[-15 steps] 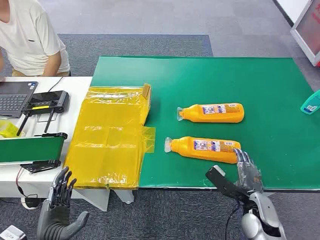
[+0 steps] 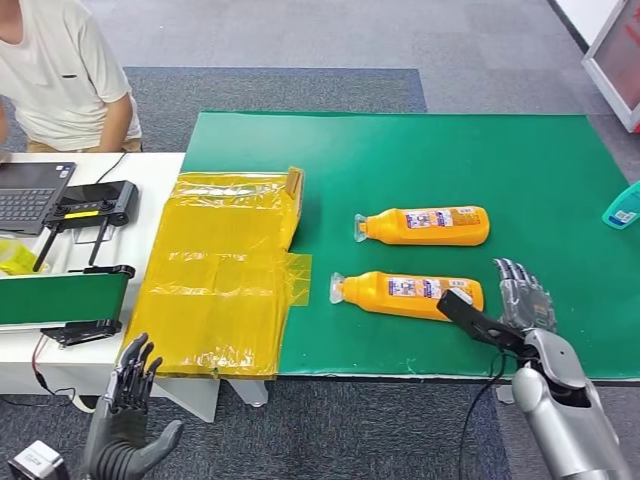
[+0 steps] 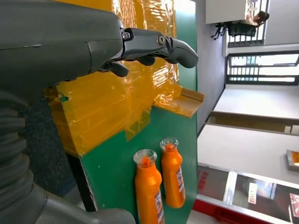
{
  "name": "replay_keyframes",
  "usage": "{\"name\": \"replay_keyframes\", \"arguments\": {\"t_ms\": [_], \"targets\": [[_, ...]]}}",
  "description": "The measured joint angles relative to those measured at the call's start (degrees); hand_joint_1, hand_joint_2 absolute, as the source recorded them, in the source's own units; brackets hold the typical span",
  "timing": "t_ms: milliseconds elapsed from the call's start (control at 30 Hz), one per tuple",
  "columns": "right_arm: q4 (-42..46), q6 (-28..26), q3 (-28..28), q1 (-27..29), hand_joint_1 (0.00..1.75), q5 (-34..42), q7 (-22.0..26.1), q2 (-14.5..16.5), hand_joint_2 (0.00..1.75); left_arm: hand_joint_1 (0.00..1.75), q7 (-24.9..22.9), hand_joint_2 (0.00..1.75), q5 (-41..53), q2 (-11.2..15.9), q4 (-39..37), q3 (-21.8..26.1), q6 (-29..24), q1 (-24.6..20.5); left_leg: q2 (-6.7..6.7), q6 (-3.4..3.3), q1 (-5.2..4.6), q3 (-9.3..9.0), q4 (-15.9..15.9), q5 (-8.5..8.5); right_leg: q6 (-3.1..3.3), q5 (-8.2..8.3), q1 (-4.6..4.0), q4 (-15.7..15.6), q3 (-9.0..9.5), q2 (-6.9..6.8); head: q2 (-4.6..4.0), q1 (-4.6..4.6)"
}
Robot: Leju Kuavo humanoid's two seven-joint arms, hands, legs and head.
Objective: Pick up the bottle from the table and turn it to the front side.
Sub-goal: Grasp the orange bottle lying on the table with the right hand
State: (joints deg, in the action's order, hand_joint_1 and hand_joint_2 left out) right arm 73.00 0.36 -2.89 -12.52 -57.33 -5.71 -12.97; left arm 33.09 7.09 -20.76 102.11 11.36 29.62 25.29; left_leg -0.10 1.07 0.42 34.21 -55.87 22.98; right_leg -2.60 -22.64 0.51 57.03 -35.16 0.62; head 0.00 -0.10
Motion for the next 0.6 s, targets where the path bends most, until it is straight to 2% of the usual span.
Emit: {"name": "replay_keyframes", "arguments": {"t_ms": [133,300,600], "targets": [[-3.25,1.05,-0.61,-2.27,0.0,0.68,0.41,-0.06,1.75,0.0,0.16,1.75,0.27,0.01,-0.94,0.12,0.26,-0.46,0.0,0.0,0.0,0.0,0.0,0.0,0.0,0.0,0.0,0.0,0.0,0.0,0.0,0.01],[-9.18,6.15,-1.7,-4.88,0.0,6.31,3.31,-0.01,1.75,0.0,0.7,1.75,0.1,0.22,-2.17,0.16,0.58,-1.17,-0.01,0.0,0.0,0.01,0.0,-0.01,0.0,0.01,0.0,0.0,0.01,-0.01,0.0,0.01],[-16.79,7.27,-5.02,-9.98,0.0,9.08,4.38,0.45,1.75,0.0,1.36,1.75,-0.22,0.85,-4.59,-0.22,0.48,-2.17,0.0,0.01,0.0,-0.13,0.0,-0.01,0.03,0.03,-0.01,0.0,0.1,0.02,0.0,0.01]]}}
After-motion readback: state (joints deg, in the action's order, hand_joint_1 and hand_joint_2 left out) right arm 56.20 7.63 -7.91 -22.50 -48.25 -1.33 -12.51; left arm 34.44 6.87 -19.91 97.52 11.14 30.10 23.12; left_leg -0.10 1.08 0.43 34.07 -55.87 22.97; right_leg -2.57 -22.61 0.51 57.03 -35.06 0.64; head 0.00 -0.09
